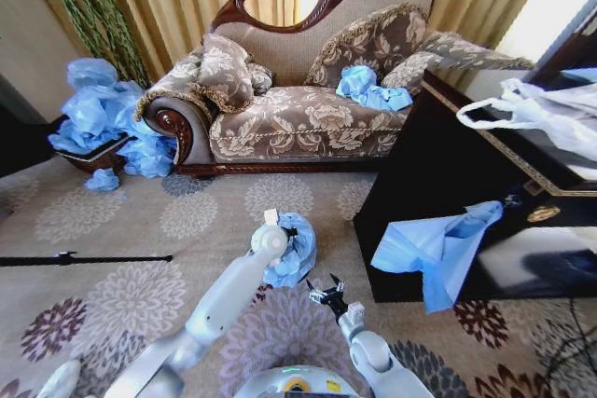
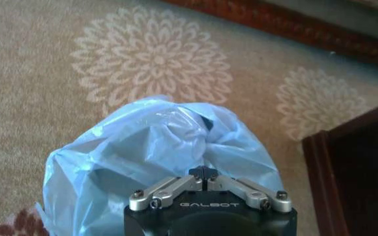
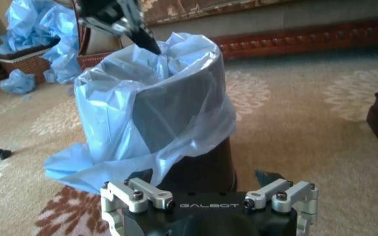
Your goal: Place a garbage bag over the trash bin.
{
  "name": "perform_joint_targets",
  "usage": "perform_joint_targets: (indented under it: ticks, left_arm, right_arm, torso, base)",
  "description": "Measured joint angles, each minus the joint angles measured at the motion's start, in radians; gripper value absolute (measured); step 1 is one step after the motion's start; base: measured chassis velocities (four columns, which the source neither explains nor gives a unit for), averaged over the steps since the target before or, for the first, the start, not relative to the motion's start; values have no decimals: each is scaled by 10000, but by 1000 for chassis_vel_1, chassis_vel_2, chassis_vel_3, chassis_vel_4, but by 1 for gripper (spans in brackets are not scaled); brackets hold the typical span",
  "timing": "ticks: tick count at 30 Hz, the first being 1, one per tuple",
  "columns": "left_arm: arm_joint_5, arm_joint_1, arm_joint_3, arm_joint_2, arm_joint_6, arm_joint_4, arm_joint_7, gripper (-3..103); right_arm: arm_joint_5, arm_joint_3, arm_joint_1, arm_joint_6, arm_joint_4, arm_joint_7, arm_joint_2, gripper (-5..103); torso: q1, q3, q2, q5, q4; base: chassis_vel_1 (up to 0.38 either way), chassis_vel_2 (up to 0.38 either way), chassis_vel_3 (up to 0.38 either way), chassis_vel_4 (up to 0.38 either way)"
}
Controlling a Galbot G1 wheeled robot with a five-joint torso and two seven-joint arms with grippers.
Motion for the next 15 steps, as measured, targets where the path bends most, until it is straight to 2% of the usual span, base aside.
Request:
perform_joint_targets:
  ticks: [6,15]
  left_arm:
    - [63,-316,-110,-528,-140,1337,183,0]
    - [405,-162,-617,-606,-406,1952,269,0]
  right_arm:
    - [76,-270,170,-62,-74,1,-31,100]
    - [309,-852,630,-180,-241,24,-116,100]
  torso:
    - [1,1,0,-2,-2]
    - [-1,0,0,-1,2]
  base:
    - [0,0,0,0]
    - [0,0,0,0]
